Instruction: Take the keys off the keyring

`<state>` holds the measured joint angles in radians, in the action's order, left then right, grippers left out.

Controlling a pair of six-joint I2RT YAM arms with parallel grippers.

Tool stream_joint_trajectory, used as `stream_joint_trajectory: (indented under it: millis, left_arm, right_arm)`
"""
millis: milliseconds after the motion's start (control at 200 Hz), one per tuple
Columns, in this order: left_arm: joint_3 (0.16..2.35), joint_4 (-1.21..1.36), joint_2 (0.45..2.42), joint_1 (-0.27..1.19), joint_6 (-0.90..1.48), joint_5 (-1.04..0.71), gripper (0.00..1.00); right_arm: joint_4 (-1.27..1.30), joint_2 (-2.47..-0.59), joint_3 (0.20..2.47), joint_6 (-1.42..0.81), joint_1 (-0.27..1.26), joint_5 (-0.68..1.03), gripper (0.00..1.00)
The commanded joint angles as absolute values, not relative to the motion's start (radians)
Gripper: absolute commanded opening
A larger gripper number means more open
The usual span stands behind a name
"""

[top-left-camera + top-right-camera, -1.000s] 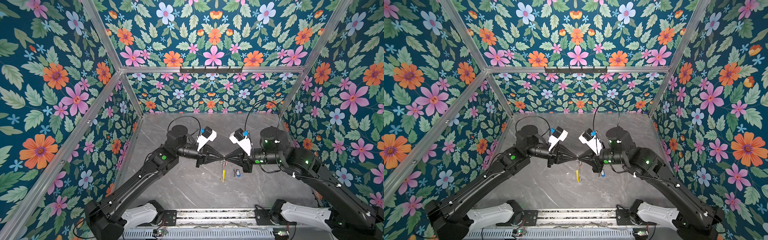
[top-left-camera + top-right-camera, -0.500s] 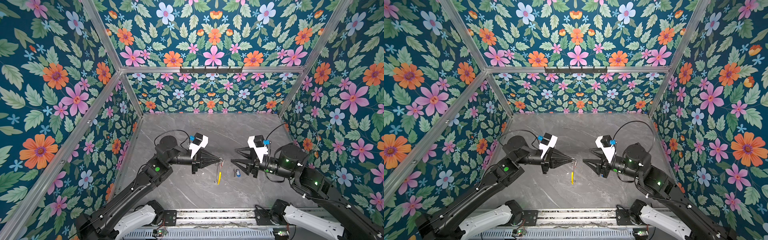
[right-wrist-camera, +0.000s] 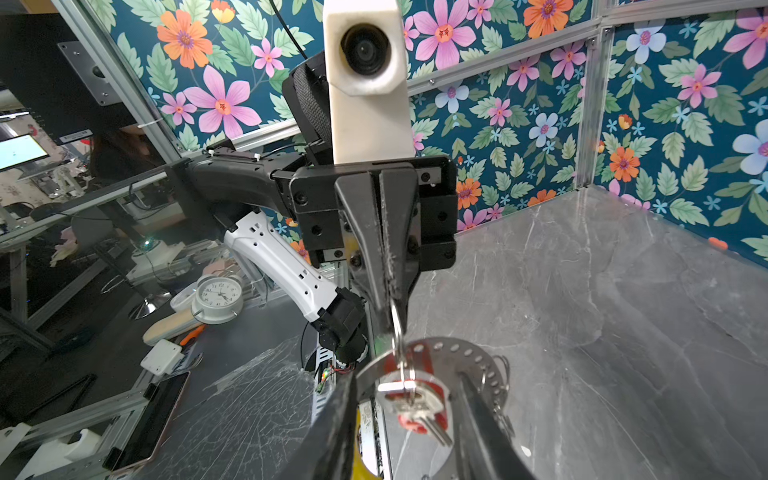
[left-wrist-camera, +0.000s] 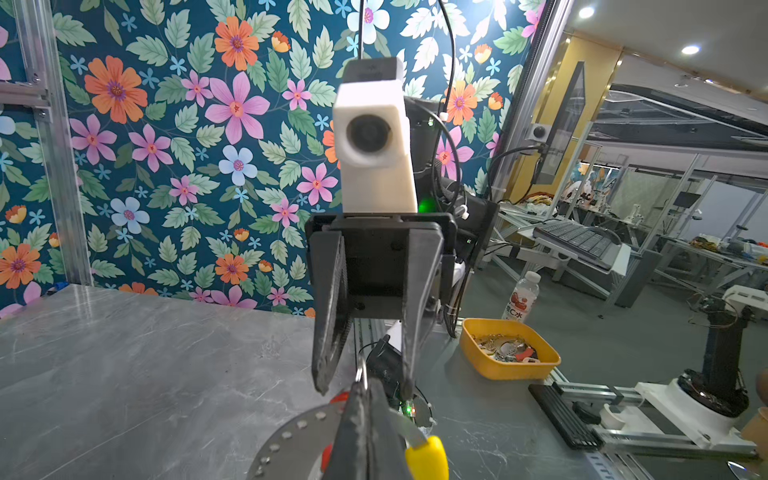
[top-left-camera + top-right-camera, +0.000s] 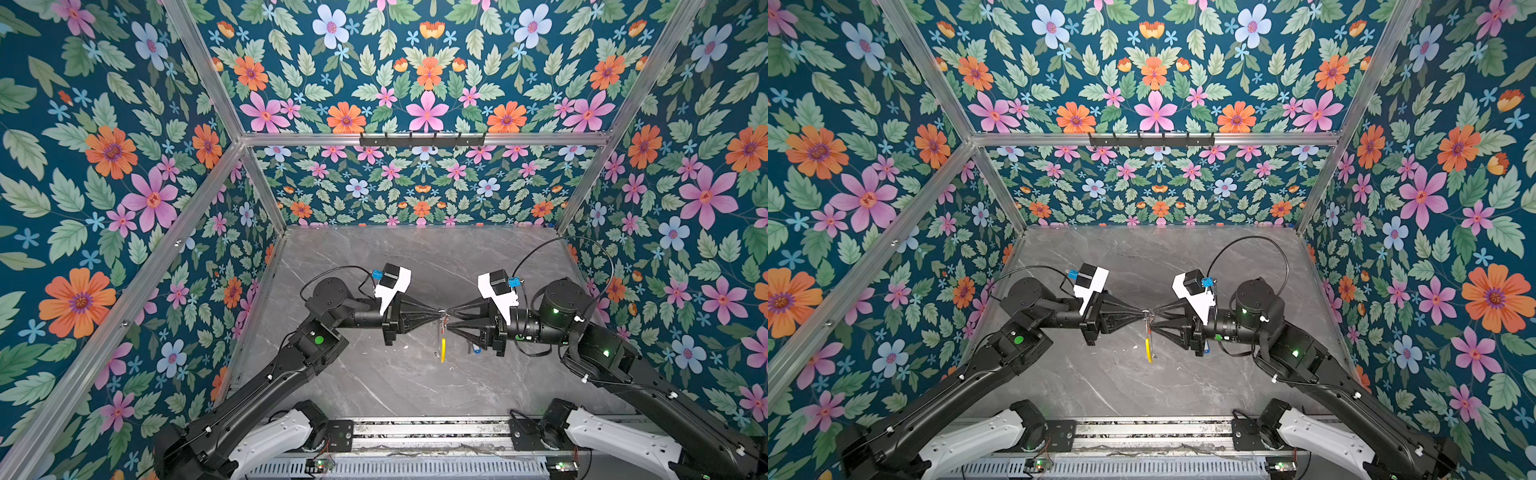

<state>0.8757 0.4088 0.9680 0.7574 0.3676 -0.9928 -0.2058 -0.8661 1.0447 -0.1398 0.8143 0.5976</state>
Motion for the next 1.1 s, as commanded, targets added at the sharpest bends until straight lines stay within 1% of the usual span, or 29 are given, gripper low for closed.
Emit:
stream_joint_trajectory:
  millis: [0, 130, 310, 485, 670, 935, 1095]
  left_arm:
    - [0.876, 0.464, 0.968, 0.757, 0.382, -1.002, 0.0]
    - [0.874, 0.469, 0.968, 0.756, 0.386, -1.002, 0.0]
    - [0.874, 0.472, 0.968, 0.757, 0.387, -1.003, 0.0]
    - [0.874, 0.483, 0.97, 0.757, 0.394, -1.006, 0.0]
    - [0.855, 0.545, 0.964, 0.756, 0.424, -0.989, 0.0]
    - [0.779, 0.8, 0.971, 0.757, 0.537, -0.945, 0.0]
    - [0.759, 0.865, 0.979, 0.757, 0.562, -0.937, 0.0]
  right_arm:
    - [-0.185, -0.873, 1.052, -0.139, 0.815, 0.626, 0.32]
    - [-0.198, -0.873, 1.058, -0.131, 0.814, 0.617, 0.23]
    - [-0.211, -0.875, 1.062, -0.128, 0.815, 0.607, 0.15]
    - [-0.226, -0.883, 1.071, -0.118, 0.814, 0.603, 0.0]
    - [-0.241, -0.89, 1.081, -0.115, 0.815, 0.607, 0.0]
    - [-0.261, -0.91, 1.086, -0.119, 0.815, 0.626, 0.0]
    - [-0.261, -0.915, 1.083, -0.129, 0.814, 0.636, 0.0]
